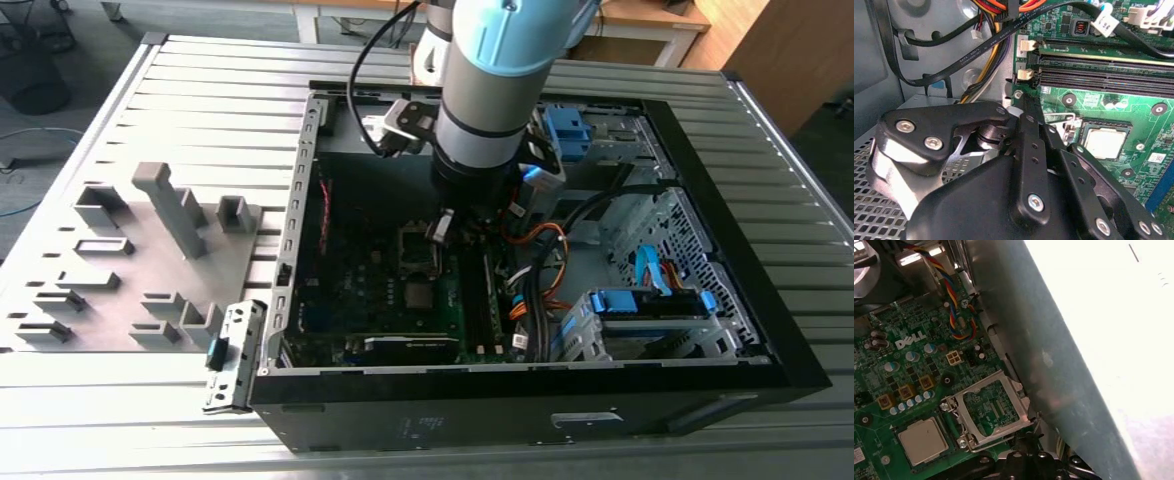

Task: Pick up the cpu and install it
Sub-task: 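Close the cpu cover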

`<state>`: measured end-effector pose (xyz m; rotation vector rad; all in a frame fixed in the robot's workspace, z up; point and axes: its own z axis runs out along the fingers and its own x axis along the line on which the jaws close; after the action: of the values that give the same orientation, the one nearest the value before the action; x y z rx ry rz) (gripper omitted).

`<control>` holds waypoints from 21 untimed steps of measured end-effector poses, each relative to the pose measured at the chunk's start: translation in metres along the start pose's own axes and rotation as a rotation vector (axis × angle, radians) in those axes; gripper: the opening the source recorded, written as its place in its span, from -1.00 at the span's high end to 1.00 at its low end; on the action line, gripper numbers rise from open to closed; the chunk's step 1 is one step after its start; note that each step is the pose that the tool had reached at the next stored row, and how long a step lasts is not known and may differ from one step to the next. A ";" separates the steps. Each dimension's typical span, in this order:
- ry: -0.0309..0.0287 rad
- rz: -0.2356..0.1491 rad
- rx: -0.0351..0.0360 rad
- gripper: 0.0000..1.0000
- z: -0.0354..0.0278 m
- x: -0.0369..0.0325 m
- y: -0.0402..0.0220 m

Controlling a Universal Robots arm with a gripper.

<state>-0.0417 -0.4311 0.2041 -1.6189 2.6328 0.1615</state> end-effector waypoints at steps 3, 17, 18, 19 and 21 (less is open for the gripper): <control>-0.0002 0.000 0.0000 0.79 0.0004 0.0000 0.0001; -0.0003 0.000 0.0001 0.79 0.0018 0.0005 0.0007; -0.0003 0.000 0.0001 0.79 0.0018 0.0005 0.0007; -0.0003 0.000 0.0001 0.79 0.0018 0.0005 0.0007; -0.0004 0.000 0.0001 0.79 0.0019 0.0007 0.0010</control>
<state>-0.0429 -0.4310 0.2023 -1.6183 2.6327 0.1616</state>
